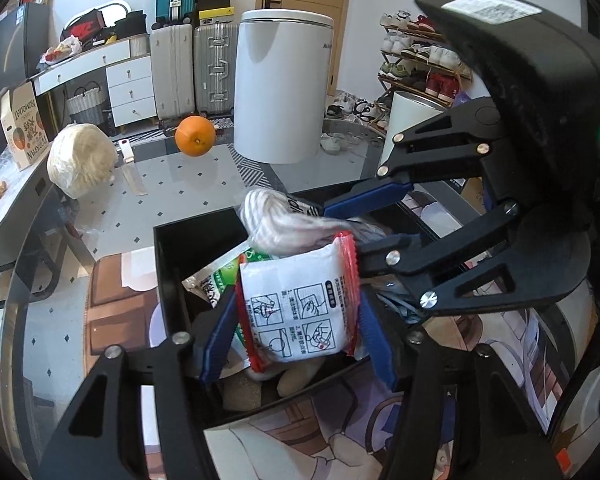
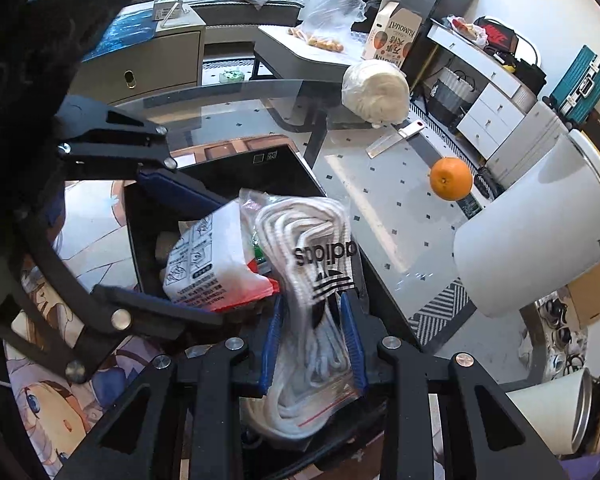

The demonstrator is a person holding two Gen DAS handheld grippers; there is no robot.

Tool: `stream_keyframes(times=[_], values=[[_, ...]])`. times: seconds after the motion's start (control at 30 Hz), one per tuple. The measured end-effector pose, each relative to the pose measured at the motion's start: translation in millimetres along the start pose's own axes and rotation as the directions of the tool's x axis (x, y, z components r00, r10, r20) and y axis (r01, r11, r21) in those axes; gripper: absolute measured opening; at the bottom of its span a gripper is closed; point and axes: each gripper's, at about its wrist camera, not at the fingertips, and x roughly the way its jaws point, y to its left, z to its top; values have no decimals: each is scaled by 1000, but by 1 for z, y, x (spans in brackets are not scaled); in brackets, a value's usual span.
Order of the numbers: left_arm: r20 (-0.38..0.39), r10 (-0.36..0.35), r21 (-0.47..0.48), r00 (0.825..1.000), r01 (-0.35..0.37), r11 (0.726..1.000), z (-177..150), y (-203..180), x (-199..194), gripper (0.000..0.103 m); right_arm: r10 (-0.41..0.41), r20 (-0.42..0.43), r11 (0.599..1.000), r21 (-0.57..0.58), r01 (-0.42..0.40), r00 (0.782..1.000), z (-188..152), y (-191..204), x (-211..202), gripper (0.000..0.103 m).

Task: Organize soft objects
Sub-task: 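Lower both items into the box and open both tools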

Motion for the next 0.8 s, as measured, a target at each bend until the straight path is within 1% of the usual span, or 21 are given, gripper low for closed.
stream_keyframes(times=[0.07, 0.13, 0.2, 0.23, 0.27, 0.4, 0.47, 0.53, 0.6, 0.63, 0.67, 0.7, 0.8], values=[[3, 5, 4, 1000, -5, 1000, -1, 0, -3, 67, -6, -7, 1000, 1, 6, 1000, 0, 0, 3, 30], [11, 13, -2, 1000, -13, 1000, -2, 2, -6, 74, -14, -3, 1000, 4, 14, 1000, -1, -1, 1, 31], [17, -6, -9, 1000, 6, 1000, -3, 4, -11, 75, -23, 0, 1000, 9, 23, 1000, -3, -2, -3, 32], [20, -4, -10, 1000, 5, 1000, -4, 5, -13, 77, -30, 9, 999, 12, 30, 1000, -4, -2, -8, 33], [24, 2, -12, 1000, -2, 1000, -5, 5, -16, 81, -33, 14, 999, 14, 33, 999, -6, -1, -11, 35], [52, -8, -21, 999, 9, 1000, -9, 7, -26, 85, -52, 55, 998, 41, 49, 997, -13, 3, -32, 43], [71, -6, -26, 997, 7, 1000, -11, 8, -31, 88, -69, 76, 996, 64, 64, 995, -17, 5, -41, 49], [84, 0, -30, 996, 3, 1000, -14, 8, -37, 94, -94, 98, 992, 94, 85, 991, -21, 9, -50, 51], [102, 17, -36, 995, -13, 999, -18, 10, -43, 97, -124, 114, 985, 132, 109, 986, -25, 13, -57, 58], [109, 22, -39, 994, -18, 999, -19, 11, -45, 98, -146, 124, 979, 161, 125, 982, -29, 15, -61, 68], [116, 32, -42, 993, -27, 999, -22, 11, -49, 99, -163, 133, 973, 186, 137, 978, -32, 17, -64, 74], [120, 42, -45, 992, -36, 998, -24, 12, -51, 99, -181, 147, 965, 218, 147, 972, -37, 20, -68, 83], [137, 71, -54, 988, -64, 996, -32, 13, -58, 103, -228, 201, 938, 309, 159, 953, -47, 31, -79, 92]])
